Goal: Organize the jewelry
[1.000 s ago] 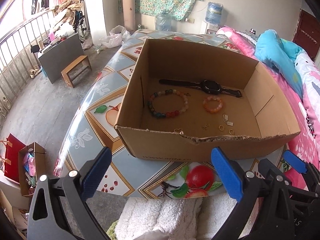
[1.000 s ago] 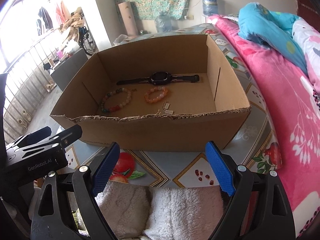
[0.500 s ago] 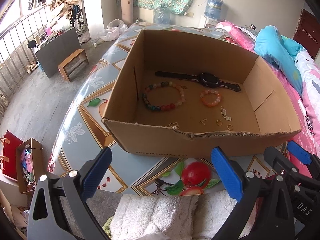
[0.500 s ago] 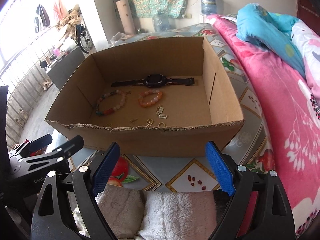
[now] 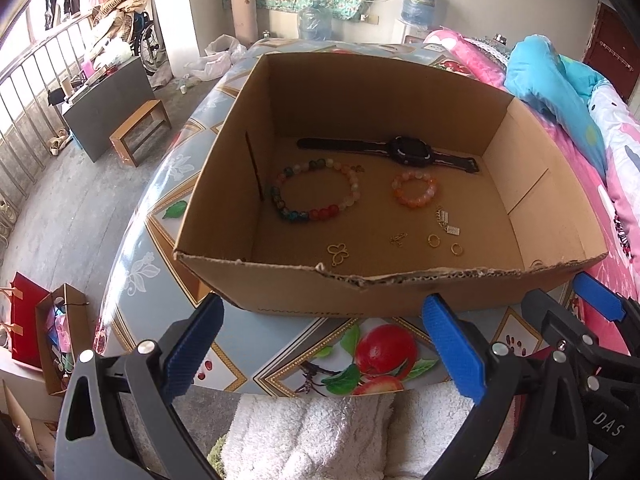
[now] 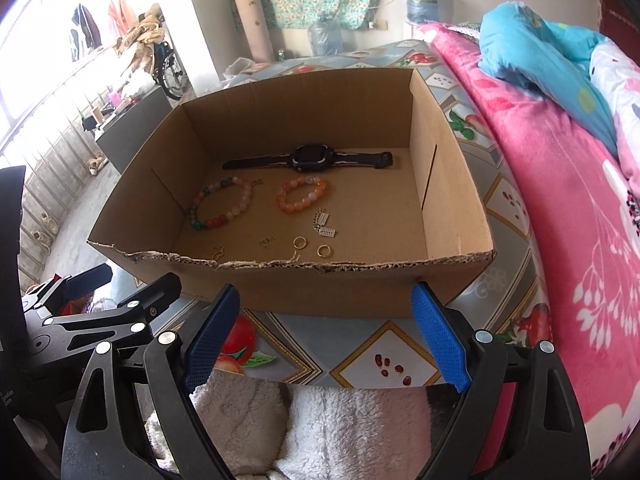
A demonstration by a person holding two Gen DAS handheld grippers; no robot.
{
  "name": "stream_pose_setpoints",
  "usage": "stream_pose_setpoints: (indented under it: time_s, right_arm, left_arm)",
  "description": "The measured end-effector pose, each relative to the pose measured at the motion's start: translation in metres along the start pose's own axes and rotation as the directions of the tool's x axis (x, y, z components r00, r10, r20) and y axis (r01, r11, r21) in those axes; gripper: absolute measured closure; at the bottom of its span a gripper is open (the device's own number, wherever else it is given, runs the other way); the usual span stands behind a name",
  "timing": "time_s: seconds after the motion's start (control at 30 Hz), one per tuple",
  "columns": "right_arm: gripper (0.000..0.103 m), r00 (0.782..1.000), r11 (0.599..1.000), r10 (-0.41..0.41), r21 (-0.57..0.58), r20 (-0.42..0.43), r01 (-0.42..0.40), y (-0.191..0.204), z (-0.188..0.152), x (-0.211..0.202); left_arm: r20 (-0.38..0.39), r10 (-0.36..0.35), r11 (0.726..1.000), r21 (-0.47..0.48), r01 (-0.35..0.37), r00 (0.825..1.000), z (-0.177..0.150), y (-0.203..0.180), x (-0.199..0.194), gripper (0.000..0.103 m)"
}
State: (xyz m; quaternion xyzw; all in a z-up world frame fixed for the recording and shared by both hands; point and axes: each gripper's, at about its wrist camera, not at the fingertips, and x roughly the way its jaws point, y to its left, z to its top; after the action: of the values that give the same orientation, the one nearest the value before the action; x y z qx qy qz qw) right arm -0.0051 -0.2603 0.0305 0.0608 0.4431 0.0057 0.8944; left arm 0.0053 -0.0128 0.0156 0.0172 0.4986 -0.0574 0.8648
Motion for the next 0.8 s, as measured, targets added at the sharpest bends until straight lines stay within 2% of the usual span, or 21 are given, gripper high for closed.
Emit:
stream_pose_setpoints:
  time_s: [0.8]
  right_arm:
    - [0.019,1.000,1.000,-0.013,-0.003,-0.013,0.013,0.0014,-0.0034,0.0012]
  left_arm:
    - [0.009,0.016,1.000,-0.007,-0.016,1.000,-0.0010,0.0055,-0.0038,0.006]
